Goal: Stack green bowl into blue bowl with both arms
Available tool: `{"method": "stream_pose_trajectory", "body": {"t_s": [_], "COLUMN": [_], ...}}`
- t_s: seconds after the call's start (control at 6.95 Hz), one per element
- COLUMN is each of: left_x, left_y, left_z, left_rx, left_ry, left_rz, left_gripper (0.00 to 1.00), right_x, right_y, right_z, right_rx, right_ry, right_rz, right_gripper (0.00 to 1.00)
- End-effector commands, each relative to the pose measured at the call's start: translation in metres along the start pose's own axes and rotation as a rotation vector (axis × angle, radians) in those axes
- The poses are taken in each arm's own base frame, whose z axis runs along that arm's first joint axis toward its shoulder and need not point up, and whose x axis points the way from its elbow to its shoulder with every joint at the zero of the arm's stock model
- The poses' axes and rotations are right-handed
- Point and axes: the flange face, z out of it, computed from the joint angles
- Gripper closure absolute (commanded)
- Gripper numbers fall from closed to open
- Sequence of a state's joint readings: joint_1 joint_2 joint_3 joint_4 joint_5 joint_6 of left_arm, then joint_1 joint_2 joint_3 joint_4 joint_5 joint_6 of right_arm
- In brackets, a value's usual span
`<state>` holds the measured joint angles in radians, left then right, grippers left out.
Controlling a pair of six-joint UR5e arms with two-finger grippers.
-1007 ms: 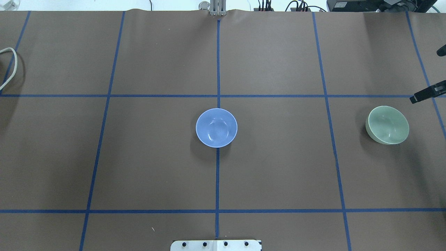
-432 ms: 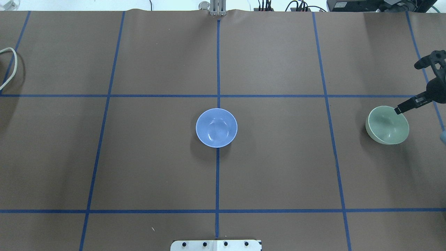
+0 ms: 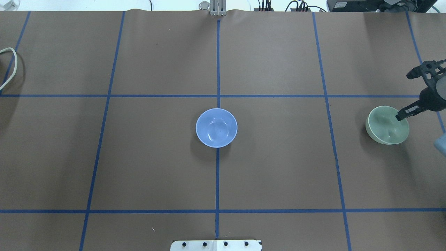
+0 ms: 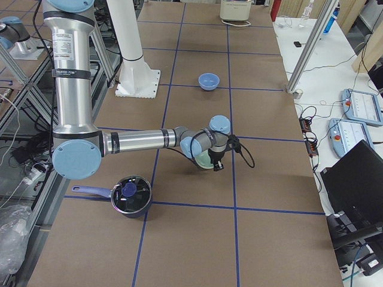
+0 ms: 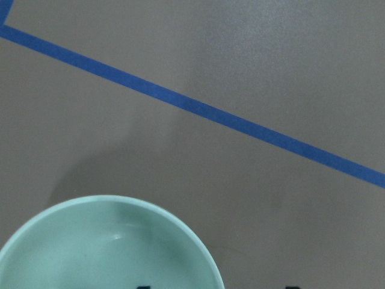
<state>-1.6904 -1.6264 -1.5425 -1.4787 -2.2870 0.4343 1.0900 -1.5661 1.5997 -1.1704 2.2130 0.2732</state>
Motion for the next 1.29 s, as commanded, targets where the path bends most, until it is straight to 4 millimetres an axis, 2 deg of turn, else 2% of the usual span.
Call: {"method": "stream_pose_trajectory", "body": {"t_s": [0.0, 0.14, 0.29, 0.43, 0.72, 0.86, 1.01, 1.15], "left_x": [0.000, 0.000, 0.000, 0.000, 0.000, 0.000, -0.002, -0.001], "left_y": [0.000, 0.000, 0.000, 0.000, 0.000, 0.001, 0.003, 0.009], "left_z": [0.000, 0.000, 0.000, 0.000, 0.000, 0.001, 0.004, 0.006], "left_rx": [0.000, 0.000, 0.000, 0.000, -0.001, -0.004, -0.015, -0.017], "left_ry": [0.000, 0.000, 0.000, -0.001, 0.001, 0.002, 0.007, 0.008], "left_rz": [0.000, 0.000, 0.000, 0.000, -0.006, -0.016, -0.052, -0.160], "left_gripper": [0.01, 0.01, 0.01, 0.01, 0.01, 0.01, 0.01, 0.01], "right_x": [0.002, 0.003, 0.002, -0.001, -0.005, -0.003, -0.011, -0.040], "right_y": [0.002, 0.002, 0.001, 0.000, -0.002, -0.007, -0.027, -0.055], "right_z": [0.004, 0.005, 0.004, 0.002, -0.001, -0.013, -0.032, -0.059], "right_rx": [-0.009, -0.011, -0.010, -0.008, -0.009, 0.003, 0.029, 0.063], "right_ry": [0.001, 0.000, -0.004, -0.010, -0.041, -0.083, -0.137, -0.187], "right_rz": [0.004, 0.005, 0.004, 0.004, 0.004, 0.020, 0.067, 0.142], "right_gripper": [0.66, 0.73, 0.95, 1.00, 1.00, 1.00, 1.00, 1.00]}}
